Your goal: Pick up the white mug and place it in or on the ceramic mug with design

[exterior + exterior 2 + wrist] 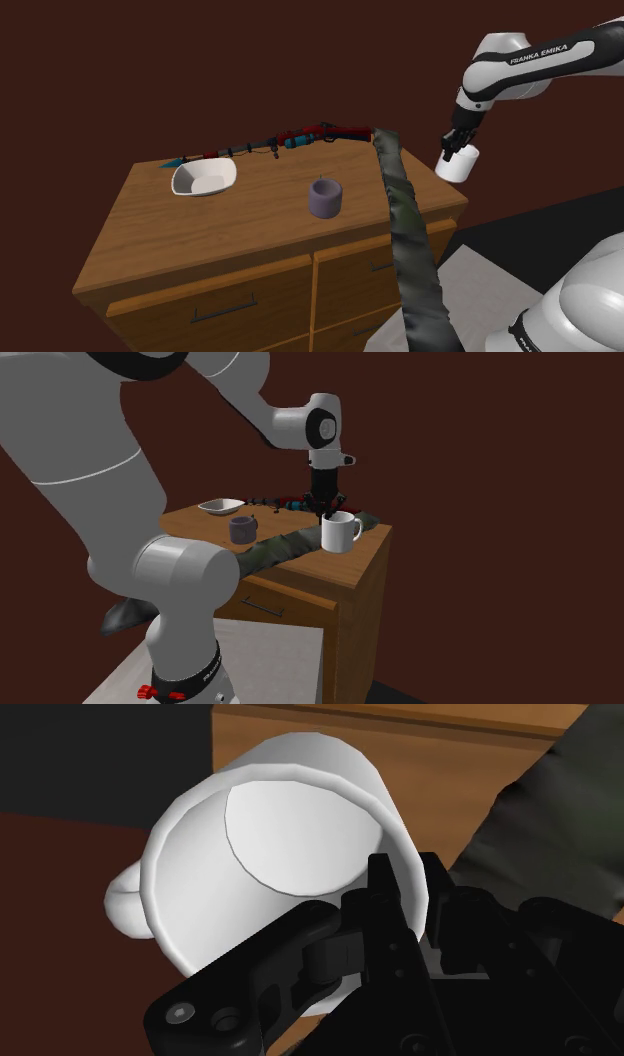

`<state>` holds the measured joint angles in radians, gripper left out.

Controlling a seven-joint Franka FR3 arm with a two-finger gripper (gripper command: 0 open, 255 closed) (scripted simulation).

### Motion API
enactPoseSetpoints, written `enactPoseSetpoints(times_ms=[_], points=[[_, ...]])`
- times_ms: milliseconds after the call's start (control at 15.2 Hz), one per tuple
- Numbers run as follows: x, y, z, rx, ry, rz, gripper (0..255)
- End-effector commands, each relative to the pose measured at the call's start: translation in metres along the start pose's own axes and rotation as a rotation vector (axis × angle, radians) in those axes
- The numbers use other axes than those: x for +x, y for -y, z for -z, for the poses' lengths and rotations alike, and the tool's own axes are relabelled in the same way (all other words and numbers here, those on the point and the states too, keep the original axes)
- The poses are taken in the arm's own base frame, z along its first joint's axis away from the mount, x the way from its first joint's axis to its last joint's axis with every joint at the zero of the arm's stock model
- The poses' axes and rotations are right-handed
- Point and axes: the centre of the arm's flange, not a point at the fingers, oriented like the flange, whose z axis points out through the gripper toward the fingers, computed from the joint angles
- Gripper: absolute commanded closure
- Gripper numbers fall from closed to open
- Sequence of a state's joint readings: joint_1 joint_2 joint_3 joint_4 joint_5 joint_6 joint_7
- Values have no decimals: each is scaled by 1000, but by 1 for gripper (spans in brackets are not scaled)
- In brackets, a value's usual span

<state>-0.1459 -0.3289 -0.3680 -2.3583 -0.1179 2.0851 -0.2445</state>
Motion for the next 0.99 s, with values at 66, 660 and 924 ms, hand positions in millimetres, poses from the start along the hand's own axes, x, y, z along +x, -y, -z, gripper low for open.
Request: enactPoseSetpoints(times_ms=[66,660,924], points=[[0,1,17,0,0,0,255],[2,1,65,0,0,0,255],[2,1,83,0,0,0,255]])
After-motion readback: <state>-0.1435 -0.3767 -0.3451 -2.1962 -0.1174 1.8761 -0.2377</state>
